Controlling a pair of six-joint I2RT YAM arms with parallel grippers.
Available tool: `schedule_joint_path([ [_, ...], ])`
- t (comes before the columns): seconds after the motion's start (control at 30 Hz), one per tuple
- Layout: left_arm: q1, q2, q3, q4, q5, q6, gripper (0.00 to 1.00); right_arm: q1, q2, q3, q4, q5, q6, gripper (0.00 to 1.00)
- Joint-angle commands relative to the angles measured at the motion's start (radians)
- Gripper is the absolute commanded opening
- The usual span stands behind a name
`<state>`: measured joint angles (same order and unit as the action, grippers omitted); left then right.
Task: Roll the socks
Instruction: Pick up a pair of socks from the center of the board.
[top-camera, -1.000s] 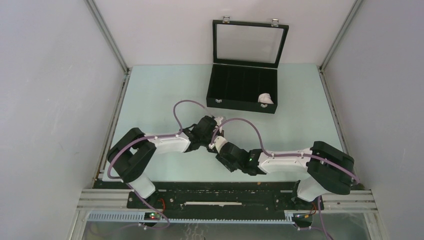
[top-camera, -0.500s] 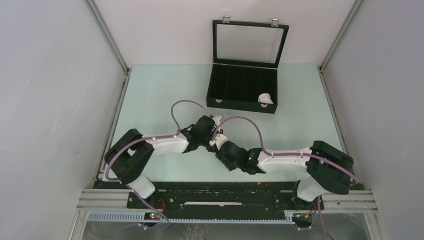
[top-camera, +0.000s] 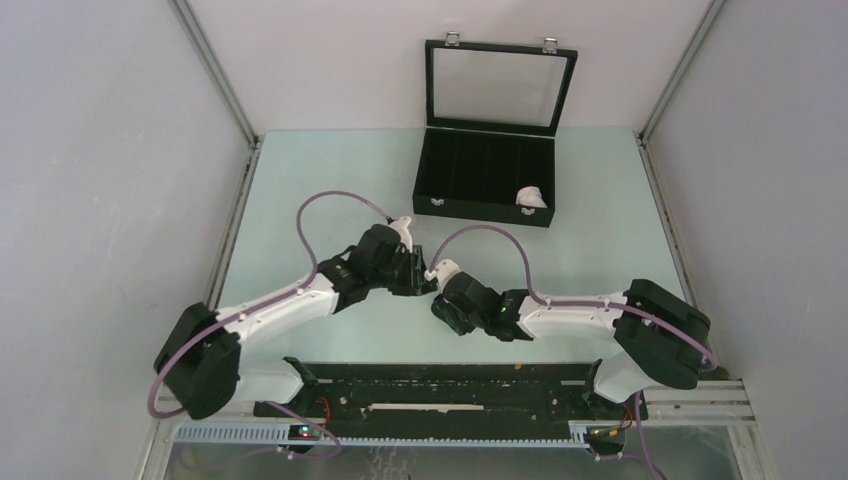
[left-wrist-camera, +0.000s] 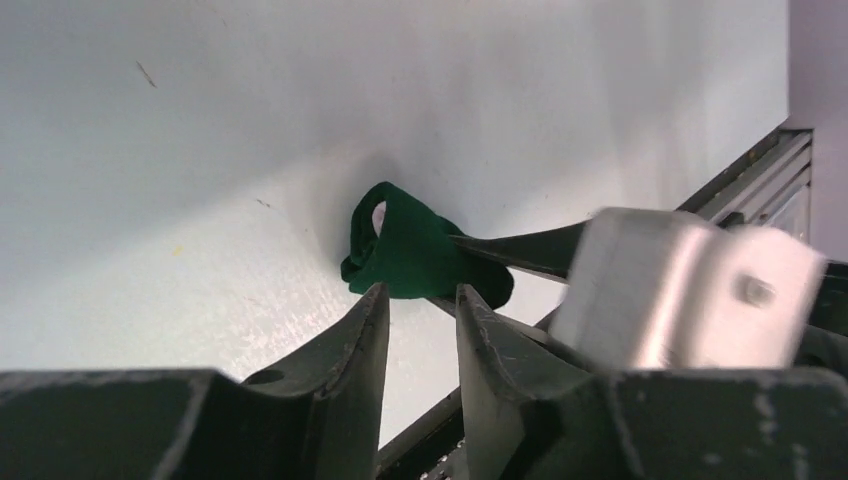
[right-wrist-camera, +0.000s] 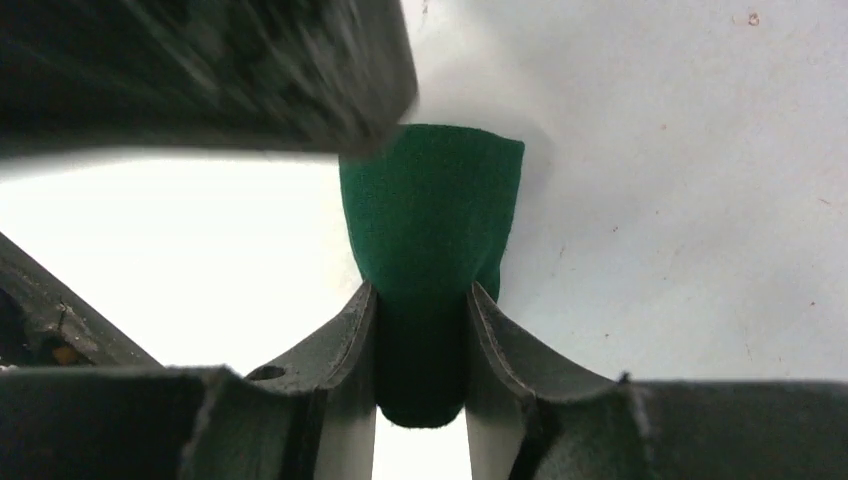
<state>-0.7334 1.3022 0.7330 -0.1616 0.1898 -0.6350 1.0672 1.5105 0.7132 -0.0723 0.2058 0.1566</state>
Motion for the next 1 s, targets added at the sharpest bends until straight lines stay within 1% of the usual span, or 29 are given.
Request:
schedule_joint_path([
  [0.0,0.025,-0.114,0.008,-0.056,-0.046,0.015,0.37,-0.016,-0.019,-0.011,-0.103,0.009,0.016,0.00],
  [0.1,0.052,-0.195,0.022,-0.120,-0.090,0.032,0.38,-0.030,-0.048,-0.011,-0.101,-0.015,0.012,0.00],
  [0.27,0.089,-0.328,0.085,-0.263,-0.184,0.086,0.41,-0.088,-0.124,-0.011,-0.090,-0.112,0.020,0.00],
  [0.3,0.093,-0.361,0.098,-0.291,-0.237,0.100,0.41,-0.107,-0.150,-0.011,-0.086,-0.137,0.023,0.00],
  [0.47,0.100,-0.460,0.164,-0.412,-0.370,0.164,0.44,-0.201,-0.242,0.005,-0.085,-0.244,0.012,0.00],
  [0.73,0.098,-0.586,0.191,-0.497,-0.522,0.210,0.50,-0.357,-0.295,0.160,-0.150,-0.313,-0.096,0.00],
  [0.97,0.099,-0.720,0.152,-0.520,-0.596,0.209,0.64,-0.491,-0.244,0.342,-0.181,-0.326,-0.215,0.00],
])
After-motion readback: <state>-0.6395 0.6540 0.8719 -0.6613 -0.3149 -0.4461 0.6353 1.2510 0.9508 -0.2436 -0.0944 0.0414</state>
